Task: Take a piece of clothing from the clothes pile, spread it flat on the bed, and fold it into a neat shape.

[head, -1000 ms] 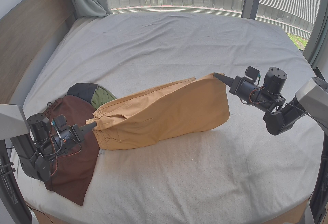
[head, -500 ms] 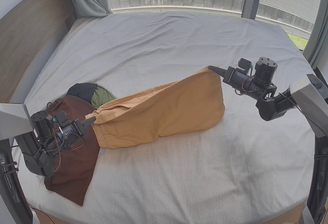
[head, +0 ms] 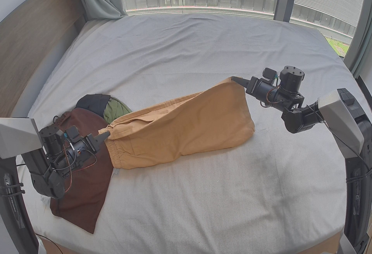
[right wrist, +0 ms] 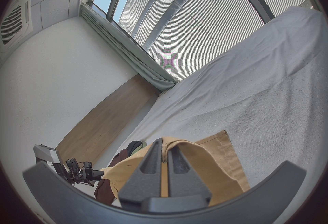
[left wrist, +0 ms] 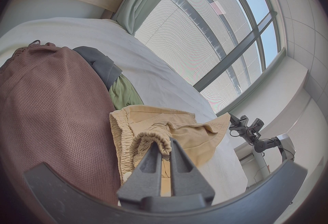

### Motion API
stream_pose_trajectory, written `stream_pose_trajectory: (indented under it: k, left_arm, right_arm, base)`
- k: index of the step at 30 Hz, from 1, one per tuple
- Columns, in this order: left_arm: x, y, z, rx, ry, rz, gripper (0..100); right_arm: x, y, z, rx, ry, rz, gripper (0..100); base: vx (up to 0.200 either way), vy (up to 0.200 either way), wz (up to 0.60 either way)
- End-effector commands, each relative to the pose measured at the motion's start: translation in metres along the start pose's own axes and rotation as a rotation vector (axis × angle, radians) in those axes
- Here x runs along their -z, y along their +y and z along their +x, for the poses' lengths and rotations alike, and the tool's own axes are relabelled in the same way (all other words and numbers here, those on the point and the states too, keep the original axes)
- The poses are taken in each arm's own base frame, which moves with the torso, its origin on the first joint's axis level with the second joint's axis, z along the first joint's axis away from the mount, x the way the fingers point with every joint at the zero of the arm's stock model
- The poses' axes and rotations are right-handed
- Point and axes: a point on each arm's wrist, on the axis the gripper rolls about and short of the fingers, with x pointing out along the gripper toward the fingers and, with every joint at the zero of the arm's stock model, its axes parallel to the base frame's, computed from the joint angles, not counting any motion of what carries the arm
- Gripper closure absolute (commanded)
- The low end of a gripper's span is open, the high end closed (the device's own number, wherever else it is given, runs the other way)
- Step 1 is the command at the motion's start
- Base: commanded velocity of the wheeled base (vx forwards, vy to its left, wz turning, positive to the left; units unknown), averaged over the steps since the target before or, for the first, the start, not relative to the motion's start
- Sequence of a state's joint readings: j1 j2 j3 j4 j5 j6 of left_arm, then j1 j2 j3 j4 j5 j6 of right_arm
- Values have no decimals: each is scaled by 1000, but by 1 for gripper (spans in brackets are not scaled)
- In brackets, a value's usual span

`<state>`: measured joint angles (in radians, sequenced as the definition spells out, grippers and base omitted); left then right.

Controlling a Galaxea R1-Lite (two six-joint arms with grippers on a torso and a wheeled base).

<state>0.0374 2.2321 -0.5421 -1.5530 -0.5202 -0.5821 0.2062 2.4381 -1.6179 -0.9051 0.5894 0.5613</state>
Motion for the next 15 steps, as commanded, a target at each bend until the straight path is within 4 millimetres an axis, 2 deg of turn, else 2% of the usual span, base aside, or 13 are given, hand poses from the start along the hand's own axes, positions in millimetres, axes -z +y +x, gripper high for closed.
stream_pose_trajectory:
  k: [1, 10, 15]
  left_arm:
    - [3, 5, 6, -12, -3, -9, 100]
    - [6, 11, 16, -6, -4, -6, 100]
    - [8, 14, 20, -6, -2, -6, 100]
  right_arm:
    - [8, -13, 10, 8, 8, 7, 100]
    - [21, -33, 21, 21, 9, 11, 100]
    - [20, -33, 21, 21, 6, 9, 100]
  base:
    - [0, 0, 0]
    - [0, 0, 0]
    - [0, 0, 0]
